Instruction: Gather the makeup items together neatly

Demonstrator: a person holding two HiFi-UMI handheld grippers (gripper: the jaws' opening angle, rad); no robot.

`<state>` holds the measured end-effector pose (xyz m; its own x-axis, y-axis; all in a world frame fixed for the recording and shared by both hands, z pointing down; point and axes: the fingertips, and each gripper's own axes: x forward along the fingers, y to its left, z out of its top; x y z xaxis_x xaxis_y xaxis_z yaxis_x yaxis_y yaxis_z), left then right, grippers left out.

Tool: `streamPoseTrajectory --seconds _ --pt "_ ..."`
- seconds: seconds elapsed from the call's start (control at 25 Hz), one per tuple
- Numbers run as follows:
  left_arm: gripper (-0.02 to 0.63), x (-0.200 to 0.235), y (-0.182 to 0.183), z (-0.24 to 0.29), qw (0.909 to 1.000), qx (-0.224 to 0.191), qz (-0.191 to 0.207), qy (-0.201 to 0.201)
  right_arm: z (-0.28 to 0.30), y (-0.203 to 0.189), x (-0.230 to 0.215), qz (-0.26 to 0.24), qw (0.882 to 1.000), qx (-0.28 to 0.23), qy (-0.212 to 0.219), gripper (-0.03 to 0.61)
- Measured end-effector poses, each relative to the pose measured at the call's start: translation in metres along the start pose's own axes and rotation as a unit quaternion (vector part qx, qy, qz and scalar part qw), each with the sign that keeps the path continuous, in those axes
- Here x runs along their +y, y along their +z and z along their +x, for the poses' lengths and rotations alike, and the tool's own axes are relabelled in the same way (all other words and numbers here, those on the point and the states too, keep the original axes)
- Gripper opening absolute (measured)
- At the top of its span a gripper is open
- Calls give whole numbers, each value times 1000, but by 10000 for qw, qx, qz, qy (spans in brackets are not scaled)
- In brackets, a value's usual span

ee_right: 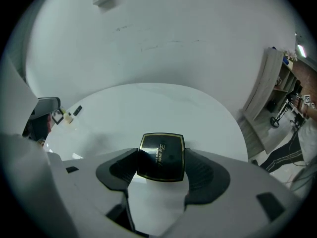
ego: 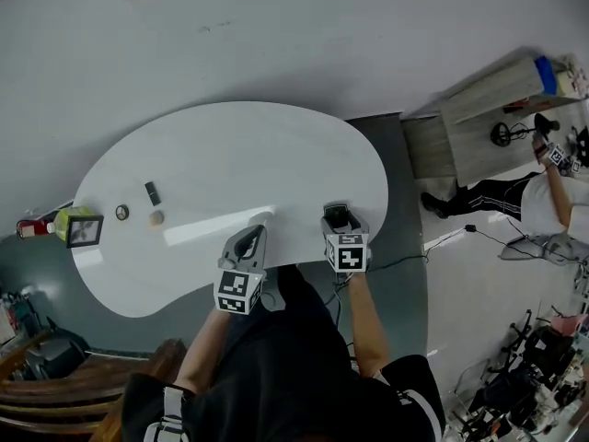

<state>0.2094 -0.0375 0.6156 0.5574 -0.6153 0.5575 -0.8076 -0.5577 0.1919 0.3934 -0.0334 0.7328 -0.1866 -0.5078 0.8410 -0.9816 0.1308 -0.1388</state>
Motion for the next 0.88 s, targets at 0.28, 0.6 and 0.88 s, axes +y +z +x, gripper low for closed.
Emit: streamPoseTrajectory --seconds 0.28,0.6,0.88 --pt "20 9 -9 2 9998 43 -138 110 16 -2 -1 16 10000 58 -52 288" --pt "20 15 -10 -3 9998 46 -136 137 14 0 0 9 9999 -2 -116 287" --pt "20 16 -8 -11 9999 -22 -87 143 -1 12 2 101 9996 -218 -133 287"
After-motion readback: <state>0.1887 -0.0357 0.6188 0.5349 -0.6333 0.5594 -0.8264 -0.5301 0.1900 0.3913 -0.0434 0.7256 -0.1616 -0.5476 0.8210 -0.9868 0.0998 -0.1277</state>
